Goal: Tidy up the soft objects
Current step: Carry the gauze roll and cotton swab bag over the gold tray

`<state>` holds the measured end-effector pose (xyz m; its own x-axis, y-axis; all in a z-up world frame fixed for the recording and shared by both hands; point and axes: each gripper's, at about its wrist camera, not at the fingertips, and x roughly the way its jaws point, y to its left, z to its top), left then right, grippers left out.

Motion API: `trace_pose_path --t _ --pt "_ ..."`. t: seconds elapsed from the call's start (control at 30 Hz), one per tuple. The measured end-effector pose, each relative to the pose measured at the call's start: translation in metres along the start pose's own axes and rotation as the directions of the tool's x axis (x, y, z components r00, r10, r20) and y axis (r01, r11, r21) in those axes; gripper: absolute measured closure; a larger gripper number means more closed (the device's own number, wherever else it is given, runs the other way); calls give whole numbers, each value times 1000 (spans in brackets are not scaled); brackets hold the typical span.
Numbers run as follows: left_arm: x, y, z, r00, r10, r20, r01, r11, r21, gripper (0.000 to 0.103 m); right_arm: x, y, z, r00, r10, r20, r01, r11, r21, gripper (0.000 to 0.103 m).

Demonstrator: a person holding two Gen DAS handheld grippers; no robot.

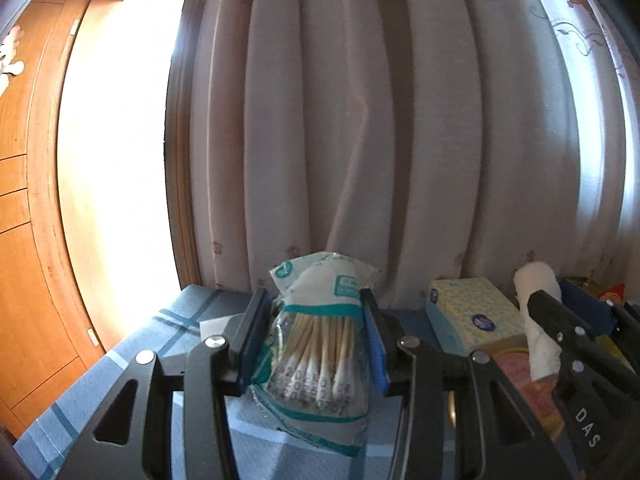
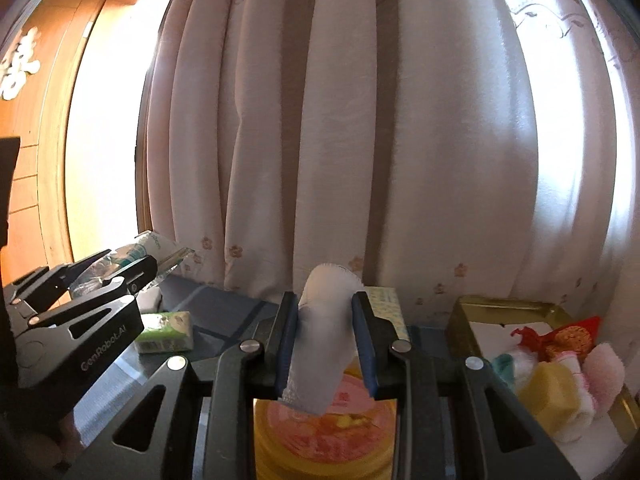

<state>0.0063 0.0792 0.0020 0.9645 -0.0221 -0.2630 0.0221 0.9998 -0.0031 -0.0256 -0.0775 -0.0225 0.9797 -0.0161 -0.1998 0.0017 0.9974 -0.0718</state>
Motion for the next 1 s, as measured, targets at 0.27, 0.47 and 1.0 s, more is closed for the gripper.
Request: trace_pose_path --t 0.27,0.47,1.0 --pt "-4 -13 -7 1000 -8 -3 8 1000 1 60 -10 -6 -4 999 -17 37 18 999 -29 73" --pt "-11 -29 -13 1000 -28 -1 28 999 20 60 -15 -16 -5 999 -23 41 23 1000 -13 72" --pt "-30 -62 -19 998 -65 -3 65 997 31 60 -34 -50 -13 997 -53 52 50 997 54 72"
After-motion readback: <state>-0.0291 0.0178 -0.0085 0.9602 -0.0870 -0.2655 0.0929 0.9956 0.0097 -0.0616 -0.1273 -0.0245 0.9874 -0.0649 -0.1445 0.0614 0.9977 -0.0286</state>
